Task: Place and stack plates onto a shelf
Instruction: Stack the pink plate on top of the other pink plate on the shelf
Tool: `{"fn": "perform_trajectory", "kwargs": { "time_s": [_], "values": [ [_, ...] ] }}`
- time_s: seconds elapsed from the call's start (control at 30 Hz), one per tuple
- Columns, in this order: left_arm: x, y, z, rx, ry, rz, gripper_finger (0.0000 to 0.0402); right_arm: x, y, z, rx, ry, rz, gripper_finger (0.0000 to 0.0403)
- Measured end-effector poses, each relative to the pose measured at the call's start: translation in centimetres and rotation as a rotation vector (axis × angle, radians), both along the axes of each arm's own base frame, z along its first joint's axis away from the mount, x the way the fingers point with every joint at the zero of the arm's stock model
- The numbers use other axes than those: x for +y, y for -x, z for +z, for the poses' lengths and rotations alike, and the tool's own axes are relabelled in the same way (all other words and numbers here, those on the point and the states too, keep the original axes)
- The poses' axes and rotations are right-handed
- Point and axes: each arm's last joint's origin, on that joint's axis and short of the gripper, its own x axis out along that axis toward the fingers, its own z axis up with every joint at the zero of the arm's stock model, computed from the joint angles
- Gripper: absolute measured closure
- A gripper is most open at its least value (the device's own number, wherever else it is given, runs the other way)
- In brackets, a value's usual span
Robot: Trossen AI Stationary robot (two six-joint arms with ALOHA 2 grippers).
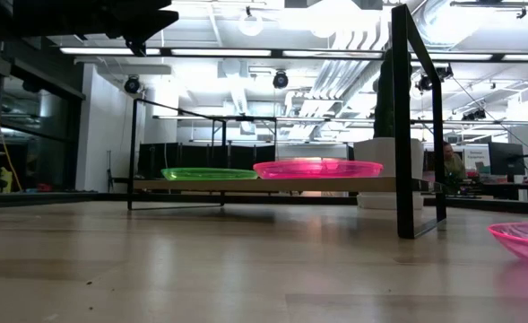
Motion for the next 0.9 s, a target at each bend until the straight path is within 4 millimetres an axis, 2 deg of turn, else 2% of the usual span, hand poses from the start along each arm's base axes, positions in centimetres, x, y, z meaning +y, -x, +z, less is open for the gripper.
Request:
{"fn": "perform_trajectory", "kwargs": {
  "time_s": [0.07,0.13,0.3,0.4,0.67,0.9],
  "values": [
    [0.0,0.0,0.0,0.000,0.010,-0.001,0.0250,-0.4,0.7,-1.1,-0.120,-0.048,-0.036,0.0403],
    [0.0,0.0,0.0,0.000,0.010,-0.001,0.0250,-0.9,1.2,-2.6,-0.169,-0.083,-0.065,0.0403],
    [0.0,0.0,0.0,0.000,0.002,0.000,0.0250,-2.1,1.5,-6.4,-0.146,-0.178,-0.130,0.0403],
    [0.0,0.0,0.0,0.000,0.001,0.000,0.0250,-2.9,1.8,-7.9,-0.128,-0.210,-0.166,0.0403],
    [0.0,0.0,0.0,0.000,0.002,0.000,0.0250,-3.4,1.6,-8.3,-0.185,-0.158,-0.180,0.0390],
    [0.0,0.0,-0.1,0.007,0.003,0.000,0.0250,-3.4,1.5,-8.8,-0.207,-0.111,-0.187,0.0294]
  ]
}}
